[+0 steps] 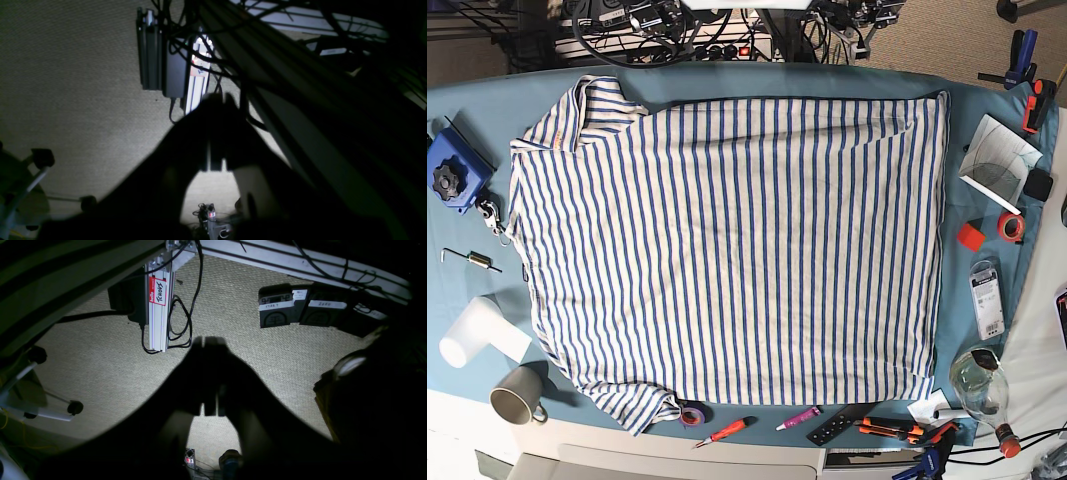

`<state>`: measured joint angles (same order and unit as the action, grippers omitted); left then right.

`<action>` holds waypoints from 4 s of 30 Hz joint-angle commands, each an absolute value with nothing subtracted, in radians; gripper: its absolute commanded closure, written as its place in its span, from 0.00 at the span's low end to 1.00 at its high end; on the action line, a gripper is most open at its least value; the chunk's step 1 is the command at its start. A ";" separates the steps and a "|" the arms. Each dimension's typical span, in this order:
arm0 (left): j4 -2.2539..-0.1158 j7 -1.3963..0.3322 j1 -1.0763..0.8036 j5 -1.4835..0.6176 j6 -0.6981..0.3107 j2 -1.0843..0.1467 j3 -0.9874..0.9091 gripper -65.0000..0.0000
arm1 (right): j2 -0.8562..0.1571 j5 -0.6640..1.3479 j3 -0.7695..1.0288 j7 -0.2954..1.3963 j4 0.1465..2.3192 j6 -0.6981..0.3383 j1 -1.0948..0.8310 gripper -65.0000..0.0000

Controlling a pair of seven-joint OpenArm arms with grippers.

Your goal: Fold the T-shirt properly

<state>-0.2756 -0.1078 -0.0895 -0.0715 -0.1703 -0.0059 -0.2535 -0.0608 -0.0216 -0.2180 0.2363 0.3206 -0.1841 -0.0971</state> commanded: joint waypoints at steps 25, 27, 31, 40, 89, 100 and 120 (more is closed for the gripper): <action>-0.448 -0.111 -0.277 -0.125 -0.324 -0.195 -0.251 1.00 | -0.247 -0.015 -0.215 0.270 0.567 -0.190 -0.274 1.00; -0.496 -0.112 -0.315 -0.162 -0.335 -0.200 -0.251 1.00 | -0.264 -0.014 -0.215 0.270 0.628 -0.190 -0.317 1.00; -0.596 -0.112 -0.387 -0.193 -0.334 -0.199 -0.251 1.00 | -0.297 0.049 -0.215 0.274 0.734 -0.190 -0.395 1.00; -0.868 -0.112 -0.574 -0.215 -0.342 -0.199 -0.251 1.00 | -0.349 0.063 -0.214 0.292 0.939 -0.189 -0.554 1.00; -2.345 -0.535 -1.130 -0.221 -0.335 -0.199 -0.252 1.00 | -0.338 0.024 0.099 0.792 2.356 -0.194 -1.061 0.53; -2.344 -0.525 -1.077 -0.220 -0.335 -0.200 -0.252 0.56 | -0.313 -0.049 0.100 0.832 2.356 -0.055 -0.918 0.47; -2.344 -0.583 -0.949 -0.187 -0.336 -0.199 -0.252 0.55 | -0.308 -0.044 0.204 0.835 2.264 -0.004 -0.727 0.47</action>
